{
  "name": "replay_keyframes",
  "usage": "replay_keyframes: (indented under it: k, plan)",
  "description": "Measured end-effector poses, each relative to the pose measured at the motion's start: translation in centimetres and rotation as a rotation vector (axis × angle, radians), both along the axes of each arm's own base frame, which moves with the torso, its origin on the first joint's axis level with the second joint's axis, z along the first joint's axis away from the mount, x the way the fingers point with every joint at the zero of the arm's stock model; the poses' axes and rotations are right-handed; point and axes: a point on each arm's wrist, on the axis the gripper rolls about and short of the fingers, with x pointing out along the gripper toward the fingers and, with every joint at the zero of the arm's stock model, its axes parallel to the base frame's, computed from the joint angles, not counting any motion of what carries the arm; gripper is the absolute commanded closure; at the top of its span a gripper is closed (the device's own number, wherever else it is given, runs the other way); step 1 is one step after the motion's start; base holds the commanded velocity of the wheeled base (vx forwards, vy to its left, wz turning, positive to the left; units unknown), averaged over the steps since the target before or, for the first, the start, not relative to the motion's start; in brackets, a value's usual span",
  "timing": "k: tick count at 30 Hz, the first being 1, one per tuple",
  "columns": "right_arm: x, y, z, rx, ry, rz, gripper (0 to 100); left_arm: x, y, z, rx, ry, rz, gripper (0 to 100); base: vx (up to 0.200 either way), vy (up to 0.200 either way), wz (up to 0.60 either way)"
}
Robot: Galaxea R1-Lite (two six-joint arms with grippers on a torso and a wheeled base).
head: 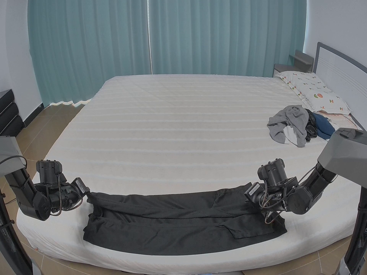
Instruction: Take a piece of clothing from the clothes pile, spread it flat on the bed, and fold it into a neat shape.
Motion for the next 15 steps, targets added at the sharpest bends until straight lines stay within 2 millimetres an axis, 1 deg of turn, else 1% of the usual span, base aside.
replay_keyframes:
  k: [4, 5, 12, 15]
  plan:
    - [-0.2, -0.3, 0.3, -0.004, -0.005, 0.001, 100, 0.0, 0.0, 0.1, 0.0, -0.002, 0.0, 100, 0.0, 0.0, 0.0]
    - [-0.3, -0.3, 0.4, -0.007, -0.007, 0.004, 0, 0.0, 0.0, 0.1, 0.001, -0.002, 0.0, 100, 0.0, 0.0, 0.0]
    - [-0.5, -2.2, 0.8, -0.07, -0.023, 0.057, 0, 0.0, 0.0, 0.1, 0.0, -0.002, 0.001, 100, 0.0, 0.0, 0.0]
    - [-0.7, -2.7, 1.0, -0.092, -0.029, 0.093, 0, 0.0, 0.0, 0.1, 0.001, -0.003, 0.001, 100, 0.0, 0.0, 0.0]
